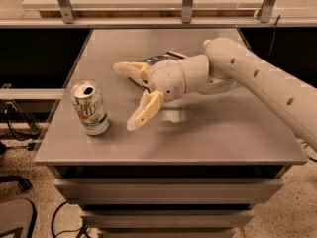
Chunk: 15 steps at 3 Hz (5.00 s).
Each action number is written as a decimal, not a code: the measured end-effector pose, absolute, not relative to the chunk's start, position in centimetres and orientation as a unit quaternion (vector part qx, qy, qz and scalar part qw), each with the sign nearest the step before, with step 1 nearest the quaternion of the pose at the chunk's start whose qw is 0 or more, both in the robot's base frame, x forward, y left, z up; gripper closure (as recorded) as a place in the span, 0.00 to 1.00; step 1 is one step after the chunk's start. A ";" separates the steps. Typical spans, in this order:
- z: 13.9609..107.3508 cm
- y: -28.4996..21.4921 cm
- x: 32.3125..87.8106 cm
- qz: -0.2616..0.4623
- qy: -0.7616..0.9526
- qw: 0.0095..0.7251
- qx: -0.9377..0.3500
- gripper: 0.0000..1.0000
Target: Knock 7up can over
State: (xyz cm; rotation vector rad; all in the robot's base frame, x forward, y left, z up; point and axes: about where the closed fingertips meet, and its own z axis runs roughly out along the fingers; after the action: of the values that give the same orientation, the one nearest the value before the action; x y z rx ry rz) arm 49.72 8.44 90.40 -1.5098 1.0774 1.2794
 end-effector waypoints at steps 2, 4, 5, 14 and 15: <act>89.5 11.9 49.1 0.530 0.418 0.433 -0.597 0.00; 89.4 13.5 48.6 0.542 0.404 0.429 -0.599 0.17; 89.4 13.9 48.4 0.545 0.399 0.428 -0.601 0.41; 91.0 0.6 54.7 0.242 0.587 0.249 -0.731 1.00; 92.0 0.0 55.4 0.181 0.596 0.204 -0.755 1.00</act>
Offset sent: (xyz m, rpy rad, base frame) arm -0.0061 0.0371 -0.0133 0.0493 0.0205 0.0121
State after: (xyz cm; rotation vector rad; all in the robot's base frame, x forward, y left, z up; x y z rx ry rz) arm 55.35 -0.05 92.04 -2.1049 1.6629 0.5061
